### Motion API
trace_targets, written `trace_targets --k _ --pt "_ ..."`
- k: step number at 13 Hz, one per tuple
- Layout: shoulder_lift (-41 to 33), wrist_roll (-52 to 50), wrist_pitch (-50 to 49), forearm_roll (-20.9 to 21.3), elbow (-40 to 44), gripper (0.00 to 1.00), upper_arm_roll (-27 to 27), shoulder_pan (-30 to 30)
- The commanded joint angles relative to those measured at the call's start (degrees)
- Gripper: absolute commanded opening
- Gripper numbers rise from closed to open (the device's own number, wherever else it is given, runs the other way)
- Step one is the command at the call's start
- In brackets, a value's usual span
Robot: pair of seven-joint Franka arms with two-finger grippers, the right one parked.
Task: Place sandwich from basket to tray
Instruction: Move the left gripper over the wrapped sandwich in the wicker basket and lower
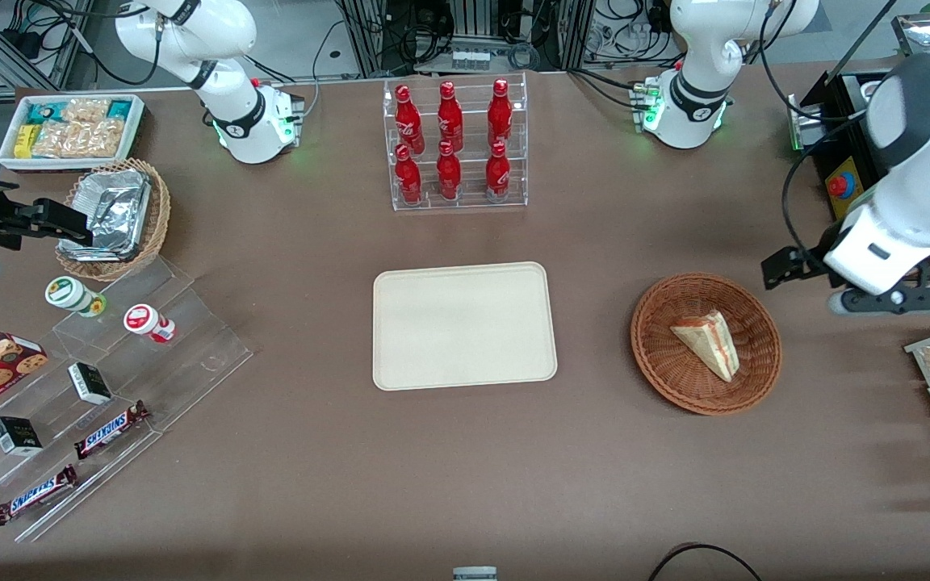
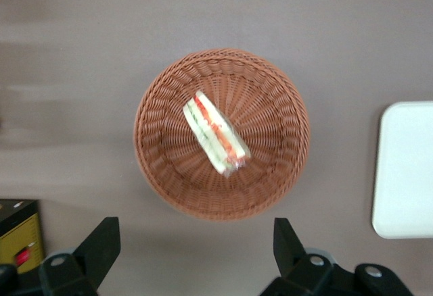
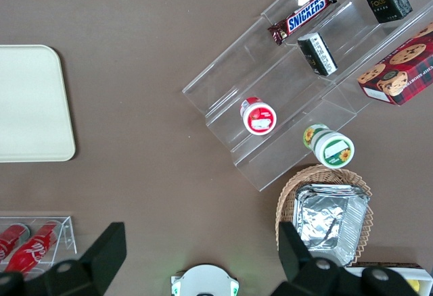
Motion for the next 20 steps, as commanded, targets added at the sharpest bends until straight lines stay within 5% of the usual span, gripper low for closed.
trace_targets --k 1,6,11,20 --pt "-2.3 -7.14 11.43 0.17 -10.81 1.0 0.13 -0.19" --pt "-0.72 -20.68 29.03 0.17 -22.6 1.0 -0.14 -0.54" --pt "1.39 -30.71 35.37 0.08 -24.55 1.0 -0.49 -0.89" --pt "7.36 -33.44 44.51 0.17 -27.01 1.0 -0.84 -1.24"
